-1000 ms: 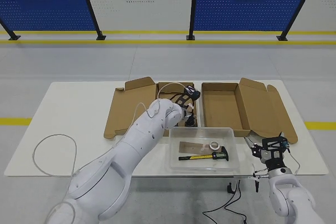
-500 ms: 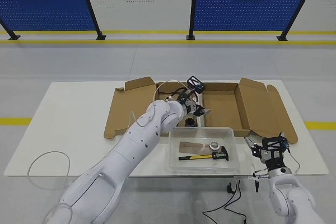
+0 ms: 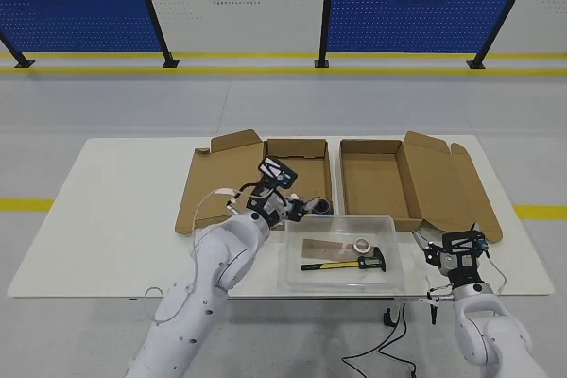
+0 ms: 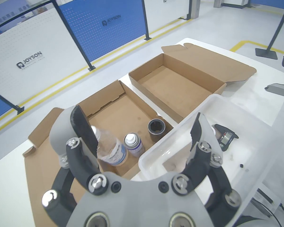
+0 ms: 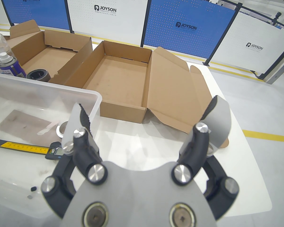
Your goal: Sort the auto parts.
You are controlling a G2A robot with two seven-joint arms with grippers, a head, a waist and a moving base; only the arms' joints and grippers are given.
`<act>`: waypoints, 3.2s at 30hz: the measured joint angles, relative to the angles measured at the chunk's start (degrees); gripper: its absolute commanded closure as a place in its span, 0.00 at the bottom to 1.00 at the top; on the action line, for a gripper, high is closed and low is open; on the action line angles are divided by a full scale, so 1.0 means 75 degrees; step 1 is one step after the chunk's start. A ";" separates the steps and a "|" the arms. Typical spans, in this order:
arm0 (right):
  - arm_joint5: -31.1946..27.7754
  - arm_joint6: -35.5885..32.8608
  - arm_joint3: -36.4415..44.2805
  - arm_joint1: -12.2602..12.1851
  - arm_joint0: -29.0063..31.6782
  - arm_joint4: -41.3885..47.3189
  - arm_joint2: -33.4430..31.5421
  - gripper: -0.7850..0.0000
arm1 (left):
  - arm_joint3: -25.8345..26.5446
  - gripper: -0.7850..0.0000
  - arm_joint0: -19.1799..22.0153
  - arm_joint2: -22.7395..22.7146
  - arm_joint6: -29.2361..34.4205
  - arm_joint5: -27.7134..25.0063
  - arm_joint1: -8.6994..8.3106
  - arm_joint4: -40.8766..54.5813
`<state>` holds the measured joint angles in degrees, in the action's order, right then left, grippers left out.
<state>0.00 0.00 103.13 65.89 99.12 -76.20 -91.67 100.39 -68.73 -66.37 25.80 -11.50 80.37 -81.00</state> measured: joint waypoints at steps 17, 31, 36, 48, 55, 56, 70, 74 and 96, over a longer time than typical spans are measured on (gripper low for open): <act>-0.0005 0.0001 0.0007 0.0001 -0.0005 0.0006 0.0001 0.00 | 0.1884 0.00 -0.2361 -0.0977 -0.0451 0.1253 -0.0213 -0.0703; -0.1241 -0.2742 0.1532 -0.0033 -0.1080 0.0451 0.0251 0.00 | 0.1879 0.00 -0.2356 -0.0976 -0.0450 0.1246 -0.0212 -0.0700; -0.1271 -0.4457 0.1763 0.0024 -0.1692 0.1992 0.0749 0.00 | 0.1879 0.00 -0.2356 -0.0976 -0.0450 0.1246 -0.0212 -0.0700; -0.1305 -0.5873 0.0826 0.0050 -0.1934 0.2207 0.1712 0.00 | 0.1879 0.00 -0.2356 -0.0976 -0.0450 0.1246 -0.0212 -0.0700; -0.1408 -0.5982 0.0353 0.0062 -0.2188 0.2001 0.2056 0.00 | 0.1879 0.00 -0.2356 -0.0976 -0.0450 0.1246 -0.0212 -0.0700; -0.1390 -0.5968 0.0336 0.0066 -0.2209 0.1995 0.2080 0.00 | 0.1879 0.00 -0.2356 -0.0976 -0.0450 0.1246 -0.0212 -0.0700; -0.1377 -0.5951 0.0371 0.0067 -0.2222 0.2002 0.2083 0.00 | 0.1879 0.00 -0.2356 -0.0976 -0.0450 0.1246 -0.0212 -0.0700; -0.1146 -0.6351 0.0582 0.0073 -0.2484 0.1716 0.2213 0.00 | 0.1879 0.00 -0.2356 -0.0976 -0.0450 0.1246 -0.0212 -0.0700; -0.1001 -0.9513 -0.0208 0.0196 -0.4590 -0.0229 0.3255 0.59 | 0.1879 0.00 -0.2356 -0.0976 -0.0450 0.1246 -0.0212 -0.0700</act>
<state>-7.51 -71.35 101.58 67.36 64.69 -77.92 -67.26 114.48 -86.40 -73.69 22.42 -2.15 78.77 -86.25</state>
